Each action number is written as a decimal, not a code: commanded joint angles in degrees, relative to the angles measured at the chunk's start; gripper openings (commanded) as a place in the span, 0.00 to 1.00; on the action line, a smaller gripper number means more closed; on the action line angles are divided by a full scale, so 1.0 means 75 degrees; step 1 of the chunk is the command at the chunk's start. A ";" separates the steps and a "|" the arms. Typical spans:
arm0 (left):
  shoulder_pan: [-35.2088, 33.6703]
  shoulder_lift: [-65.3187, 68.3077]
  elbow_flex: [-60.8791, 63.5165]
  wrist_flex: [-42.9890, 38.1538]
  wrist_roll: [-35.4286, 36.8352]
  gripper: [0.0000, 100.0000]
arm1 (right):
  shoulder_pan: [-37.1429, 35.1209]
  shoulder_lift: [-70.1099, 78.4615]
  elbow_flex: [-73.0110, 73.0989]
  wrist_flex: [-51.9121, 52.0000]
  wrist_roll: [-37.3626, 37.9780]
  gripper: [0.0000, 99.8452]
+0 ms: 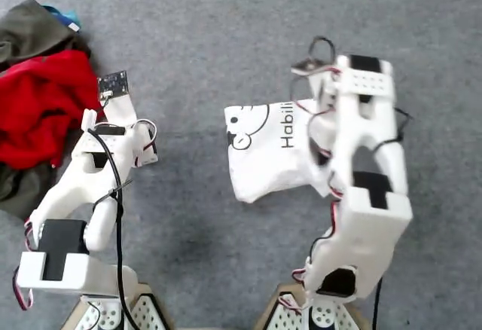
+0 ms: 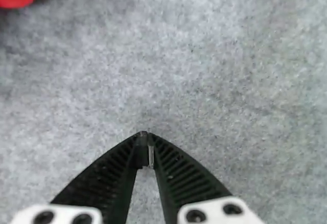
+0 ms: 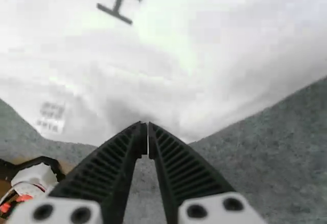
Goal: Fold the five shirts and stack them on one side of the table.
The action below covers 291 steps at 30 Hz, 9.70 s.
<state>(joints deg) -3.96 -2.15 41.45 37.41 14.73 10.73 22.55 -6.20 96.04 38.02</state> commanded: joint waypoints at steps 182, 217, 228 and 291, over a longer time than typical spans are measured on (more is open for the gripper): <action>0.2925 0.1383 -0.5105 0.3727 -0.0574 0.14 | -0.0445 -0.2198 0.4378 -0.3763 -0.7467 0.31; 0.2936 0.1395 -0.5621 0.3505 -0.0504 0.14 | -0.0270 -0.1178 0.4167 -0.4243 -0.6423 0.01; 0.3007 0.3059 -0.7355 0.3399 0.0891 0.26 | -0.0270 -0.1166 0.4167 -0.4255 -0.6423 0.01; 0.3698 0.7549 -1.5244 0.3610 0.1008 0.06 | 0.1653 -0.0627 -0.1682 -0.1606 -0.4712 0.01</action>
<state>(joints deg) 26.81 55.87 -72.48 63.52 22.73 24.97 17.54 -19.03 85.93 2.42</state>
